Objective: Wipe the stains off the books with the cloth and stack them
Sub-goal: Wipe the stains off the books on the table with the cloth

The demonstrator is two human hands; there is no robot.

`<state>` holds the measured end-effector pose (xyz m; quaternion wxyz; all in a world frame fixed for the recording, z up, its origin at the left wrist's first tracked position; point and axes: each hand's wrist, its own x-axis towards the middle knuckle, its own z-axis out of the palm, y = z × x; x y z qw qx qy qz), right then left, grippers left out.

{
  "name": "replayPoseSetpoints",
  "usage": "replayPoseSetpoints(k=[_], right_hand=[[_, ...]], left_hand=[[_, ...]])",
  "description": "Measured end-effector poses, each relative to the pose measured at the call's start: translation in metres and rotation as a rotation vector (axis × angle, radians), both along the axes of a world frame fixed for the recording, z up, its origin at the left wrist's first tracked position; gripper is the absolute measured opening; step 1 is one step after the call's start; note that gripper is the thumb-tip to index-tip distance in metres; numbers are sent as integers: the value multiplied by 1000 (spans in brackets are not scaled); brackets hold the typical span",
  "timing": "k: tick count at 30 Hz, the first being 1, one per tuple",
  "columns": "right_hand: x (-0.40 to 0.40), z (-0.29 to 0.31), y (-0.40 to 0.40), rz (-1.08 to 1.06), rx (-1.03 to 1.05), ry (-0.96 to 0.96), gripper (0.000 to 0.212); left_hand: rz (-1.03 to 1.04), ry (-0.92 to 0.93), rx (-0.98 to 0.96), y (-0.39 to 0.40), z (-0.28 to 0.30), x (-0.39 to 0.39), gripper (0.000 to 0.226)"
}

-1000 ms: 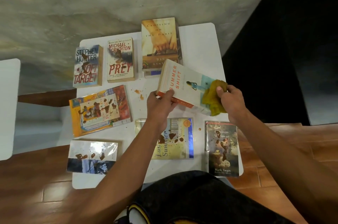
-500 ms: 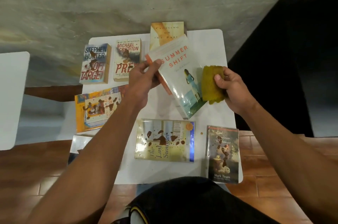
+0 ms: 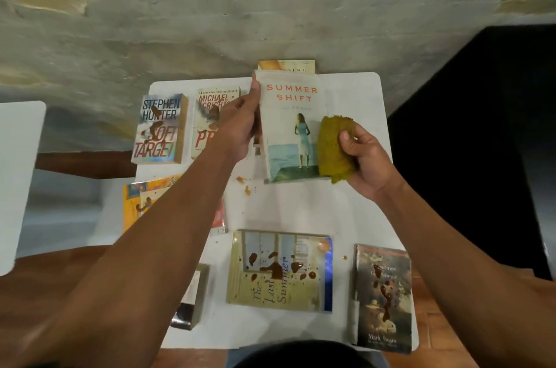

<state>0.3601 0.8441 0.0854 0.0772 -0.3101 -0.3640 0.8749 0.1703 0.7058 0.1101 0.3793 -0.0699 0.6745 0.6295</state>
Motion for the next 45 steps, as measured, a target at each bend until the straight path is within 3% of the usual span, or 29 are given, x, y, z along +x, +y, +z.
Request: replayPoseSetpoints(k=[13, 15, 19, 21, 27, 32, 36, 39, 45], right_hand=[[-64, -2, -10, -5, 437, -198, 12], [-71, -2, -9, 1, 479, -208, 11], [-80, -5, -11, 7, 561, -188, 12], [-84, -7, -11, 4, 590, -177, 12], [-92, -16, -10, 37, 673, -236, 15], [-94, -17, -13, 66, 772, -298, 39], [-94, -16, -10, 76, 804, -322, 36], [-96, -17, -5, 12, 740, -319, 12], [-100, -18, -1, -37, 648, -314, 10]], left_hand=[[-1, 114, -83, 37, -40, -35, 15], [11, 114, -98, 38, -44, -40, 20], [62, 79, -94, 40, -59, -43, 63], [83, 85, -86, 43, -54, -41, 72], [59, 157, -84, 50, -57, -47, 60], [76, 138, -53, 50, -62, -48, 61], [61, 182, -23, 50, -61, -44, 53], [71, 188, -13, 50, -65, -44, 47], [47, 110, -16, 46, -62, -43, 75]])
